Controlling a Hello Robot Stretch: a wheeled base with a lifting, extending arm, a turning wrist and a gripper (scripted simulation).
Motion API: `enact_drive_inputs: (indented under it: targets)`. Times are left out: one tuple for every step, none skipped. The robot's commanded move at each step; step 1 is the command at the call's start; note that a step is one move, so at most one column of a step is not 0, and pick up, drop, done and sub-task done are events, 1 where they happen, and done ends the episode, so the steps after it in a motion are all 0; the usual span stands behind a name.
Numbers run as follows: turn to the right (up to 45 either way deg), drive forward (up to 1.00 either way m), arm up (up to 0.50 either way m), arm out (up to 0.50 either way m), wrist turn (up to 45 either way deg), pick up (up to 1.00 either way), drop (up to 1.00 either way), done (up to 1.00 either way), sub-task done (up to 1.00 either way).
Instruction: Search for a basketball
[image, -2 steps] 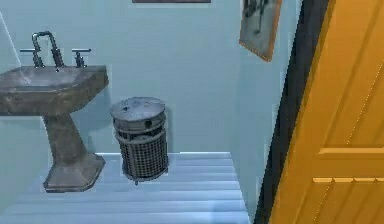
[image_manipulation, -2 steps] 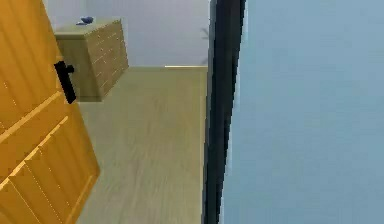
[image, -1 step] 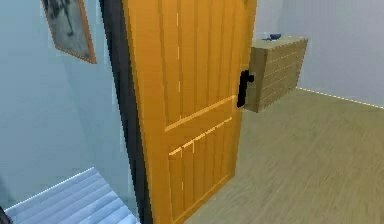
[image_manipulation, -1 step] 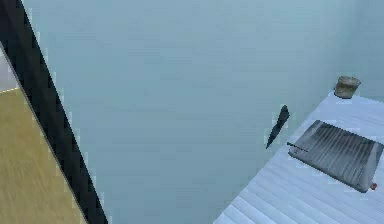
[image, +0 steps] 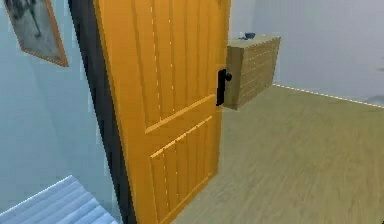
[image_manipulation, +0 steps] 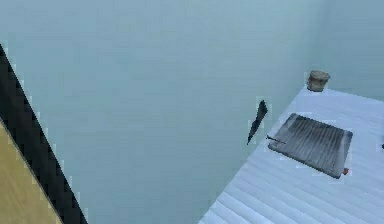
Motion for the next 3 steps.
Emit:
enact_drive_inputs:
  targets:
    - [0.0,0.50,0.00,0.00,0.0,0.00,0.00,0.00,0.00]
    - [36.0,0.00,0.00,0.00,0.0,0.00,0.00,0.00,0.00]
    - [0.0,0.30,0.00,0.00,0.0,0.00,0.00,0.00,0.00]
